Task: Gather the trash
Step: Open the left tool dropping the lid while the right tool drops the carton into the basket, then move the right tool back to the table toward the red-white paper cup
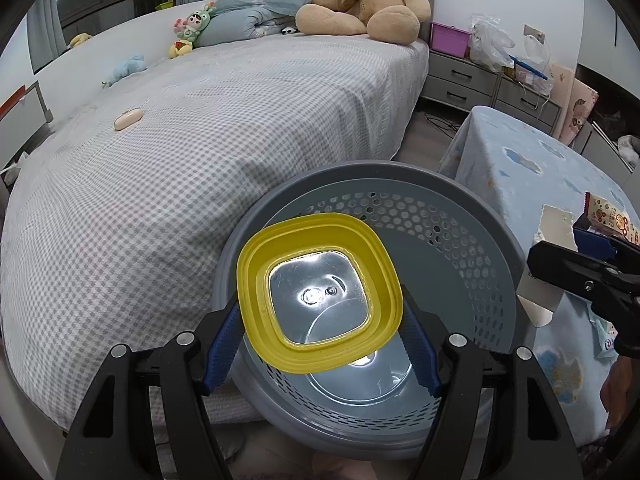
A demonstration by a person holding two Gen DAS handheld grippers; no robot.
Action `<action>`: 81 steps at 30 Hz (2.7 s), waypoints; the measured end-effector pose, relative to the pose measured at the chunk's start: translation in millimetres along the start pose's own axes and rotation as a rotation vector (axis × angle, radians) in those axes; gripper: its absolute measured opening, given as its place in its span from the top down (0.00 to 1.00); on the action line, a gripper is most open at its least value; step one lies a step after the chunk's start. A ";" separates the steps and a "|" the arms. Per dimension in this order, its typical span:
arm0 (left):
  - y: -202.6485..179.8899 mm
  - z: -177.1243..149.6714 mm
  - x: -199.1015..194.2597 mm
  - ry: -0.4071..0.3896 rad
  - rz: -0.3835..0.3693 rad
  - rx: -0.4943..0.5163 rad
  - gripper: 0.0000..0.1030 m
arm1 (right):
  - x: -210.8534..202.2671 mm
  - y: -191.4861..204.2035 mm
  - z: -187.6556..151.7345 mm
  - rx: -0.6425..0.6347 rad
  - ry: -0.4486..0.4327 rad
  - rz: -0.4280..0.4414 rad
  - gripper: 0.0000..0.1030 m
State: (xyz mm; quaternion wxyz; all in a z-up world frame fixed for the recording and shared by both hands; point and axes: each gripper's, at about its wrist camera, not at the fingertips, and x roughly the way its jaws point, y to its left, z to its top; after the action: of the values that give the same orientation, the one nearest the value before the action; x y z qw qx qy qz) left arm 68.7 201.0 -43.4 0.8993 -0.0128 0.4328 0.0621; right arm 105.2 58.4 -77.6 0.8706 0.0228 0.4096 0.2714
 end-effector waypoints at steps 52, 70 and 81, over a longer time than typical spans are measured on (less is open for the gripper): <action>-0.3 1.6 -11.0 -0.024 0.022 -0.027 0.26 | -16.5 -3.9 -18.2 0.045 -0.003 -0.039 0.07; -13.5 -3.5 -25.6 -0.070 0.018 -0.007 0.26 | -85.0 -47.1 -86.8 0.144 0.035 -0.163 0.07; -34.8 -13.0 -31.1 -0.074 0.032 0.030 0.26 | -147.0 -105.8 -124.5 0.219 0.021 -0.275 0.07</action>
State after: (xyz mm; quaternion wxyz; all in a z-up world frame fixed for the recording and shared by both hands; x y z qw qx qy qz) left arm 43.7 162.3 -28.3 0.9137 0.0098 0.4001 0.0705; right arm -13.1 -126.7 -84.9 0.8874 0.0587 0.4453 0.1037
